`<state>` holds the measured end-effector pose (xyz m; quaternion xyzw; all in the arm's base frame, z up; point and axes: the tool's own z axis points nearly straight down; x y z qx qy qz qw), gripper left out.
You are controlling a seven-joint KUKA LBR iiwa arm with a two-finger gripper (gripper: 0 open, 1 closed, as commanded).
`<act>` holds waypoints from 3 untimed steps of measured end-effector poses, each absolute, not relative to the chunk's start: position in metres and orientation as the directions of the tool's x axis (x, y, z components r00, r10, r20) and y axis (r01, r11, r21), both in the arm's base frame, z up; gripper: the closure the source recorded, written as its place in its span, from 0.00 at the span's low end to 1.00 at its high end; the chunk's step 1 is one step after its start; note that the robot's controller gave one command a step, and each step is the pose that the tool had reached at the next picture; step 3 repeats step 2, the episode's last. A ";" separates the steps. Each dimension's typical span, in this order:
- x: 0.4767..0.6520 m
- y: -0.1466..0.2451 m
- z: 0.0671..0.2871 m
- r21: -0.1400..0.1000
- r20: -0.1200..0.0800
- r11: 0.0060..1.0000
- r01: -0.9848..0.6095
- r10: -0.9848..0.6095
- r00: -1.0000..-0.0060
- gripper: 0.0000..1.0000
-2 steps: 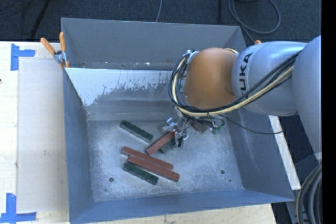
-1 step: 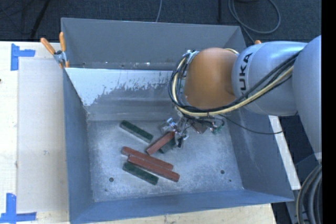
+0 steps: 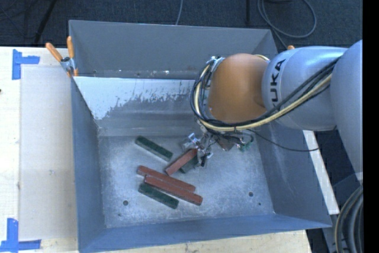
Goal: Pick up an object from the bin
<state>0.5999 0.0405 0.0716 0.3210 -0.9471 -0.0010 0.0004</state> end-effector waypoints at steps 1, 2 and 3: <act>0.599 0.041 0.081 0.004 0.004 0.794 -0.608 -0.608 -0.794 1.00; 0.598 0.041 0.097 0.004 0.004 0.794 -0.607 -0.608 -0.794 1.00; 0.598 0.041 0.097 0.004 0.004 0.794 -0.607 -0.608 -0.794 1.00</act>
Offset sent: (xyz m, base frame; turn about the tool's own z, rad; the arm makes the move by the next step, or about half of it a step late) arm 0.0001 0.0001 0.0698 0.0000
